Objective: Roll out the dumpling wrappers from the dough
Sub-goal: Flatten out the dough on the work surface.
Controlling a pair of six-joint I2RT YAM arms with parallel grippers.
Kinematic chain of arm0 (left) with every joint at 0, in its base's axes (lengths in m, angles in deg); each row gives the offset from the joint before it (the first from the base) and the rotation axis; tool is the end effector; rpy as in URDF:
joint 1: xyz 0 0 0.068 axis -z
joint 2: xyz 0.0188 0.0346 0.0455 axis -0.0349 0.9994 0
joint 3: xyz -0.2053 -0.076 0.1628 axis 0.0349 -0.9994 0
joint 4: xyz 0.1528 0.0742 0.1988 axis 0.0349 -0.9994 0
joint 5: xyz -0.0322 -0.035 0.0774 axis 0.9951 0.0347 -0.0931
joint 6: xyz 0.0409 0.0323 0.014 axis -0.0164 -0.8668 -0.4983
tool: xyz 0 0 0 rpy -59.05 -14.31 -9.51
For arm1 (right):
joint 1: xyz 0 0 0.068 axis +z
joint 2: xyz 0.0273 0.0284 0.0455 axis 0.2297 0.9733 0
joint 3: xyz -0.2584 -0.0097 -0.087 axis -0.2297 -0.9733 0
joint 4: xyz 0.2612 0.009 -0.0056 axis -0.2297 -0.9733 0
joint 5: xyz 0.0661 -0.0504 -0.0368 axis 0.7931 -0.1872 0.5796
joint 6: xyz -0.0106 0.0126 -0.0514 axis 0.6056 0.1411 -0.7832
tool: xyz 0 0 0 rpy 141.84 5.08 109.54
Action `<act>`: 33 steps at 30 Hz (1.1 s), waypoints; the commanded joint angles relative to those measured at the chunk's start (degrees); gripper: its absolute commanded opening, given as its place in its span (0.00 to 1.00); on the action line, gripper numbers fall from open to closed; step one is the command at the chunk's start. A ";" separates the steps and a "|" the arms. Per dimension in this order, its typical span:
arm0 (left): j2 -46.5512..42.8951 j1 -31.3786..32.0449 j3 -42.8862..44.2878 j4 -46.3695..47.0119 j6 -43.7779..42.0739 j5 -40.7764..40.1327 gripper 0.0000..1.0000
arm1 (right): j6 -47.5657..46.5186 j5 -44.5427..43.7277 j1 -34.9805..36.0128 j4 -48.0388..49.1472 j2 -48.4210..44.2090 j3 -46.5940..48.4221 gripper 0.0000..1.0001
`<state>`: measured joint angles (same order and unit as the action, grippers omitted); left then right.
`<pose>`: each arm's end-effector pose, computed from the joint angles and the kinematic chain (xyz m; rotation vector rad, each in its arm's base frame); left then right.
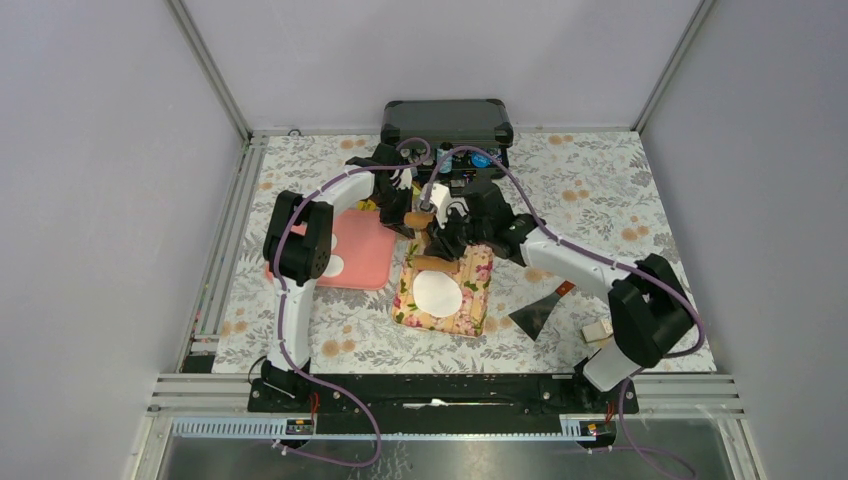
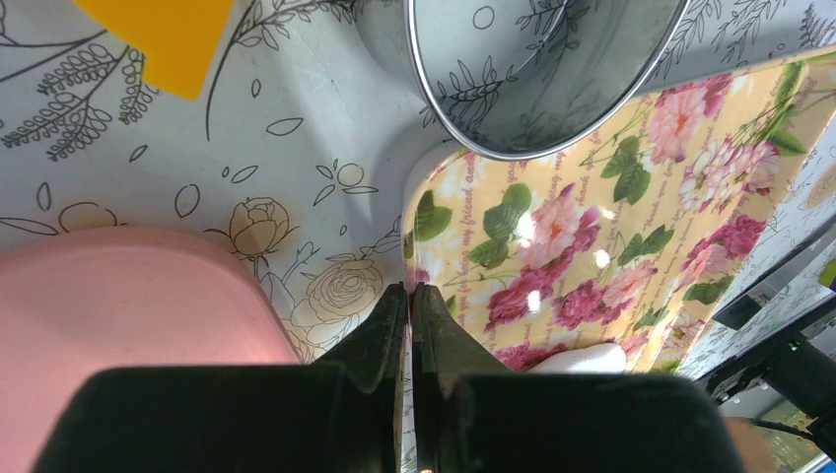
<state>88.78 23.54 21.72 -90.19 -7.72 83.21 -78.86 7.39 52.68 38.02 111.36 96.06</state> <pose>0.4170 -0.1796 0.1574 0.2562 2.8889 -0.7053 0.2708 0.2408 0.2491 -1.2428 1.7475 0.6514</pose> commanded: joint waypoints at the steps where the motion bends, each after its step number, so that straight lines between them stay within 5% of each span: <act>1: -1.02 0.49 -0.07 -0.56 -1.76 -1.12 0.00 | 9.11 22.11 0.49 4.30 -4.50 -1.26 0.00; 6: -0.90 0.51 -0.10 -0.53 -1.73 -0.56 0.00 | 15.80 29.02 0.49 16.34 -2.49 -10.72 0.00; 11: -1.42 0.52 -0.37 -0.54 -2.06 -0.65 0.00 | 13.59 29.37 0.50 15.63 0.36 -13.01 0.00; 19: -1.08 0.48 -0.07 -0.53 -2.16 -0.50 0.00 | 7.68 9.37 -0.83 17.03 -0.16 -16.03 0.00; 33: -1.80 0.26 -0.54 -0.79 -2.64 -0.68 0.00 | 1.22 -7.02 -7.01 18.00 3.81 -11.07 0.00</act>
<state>88.78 23.58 21.69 -90.28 -8.16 83.54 -72.44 10.96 47.30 59.55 112.32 82.90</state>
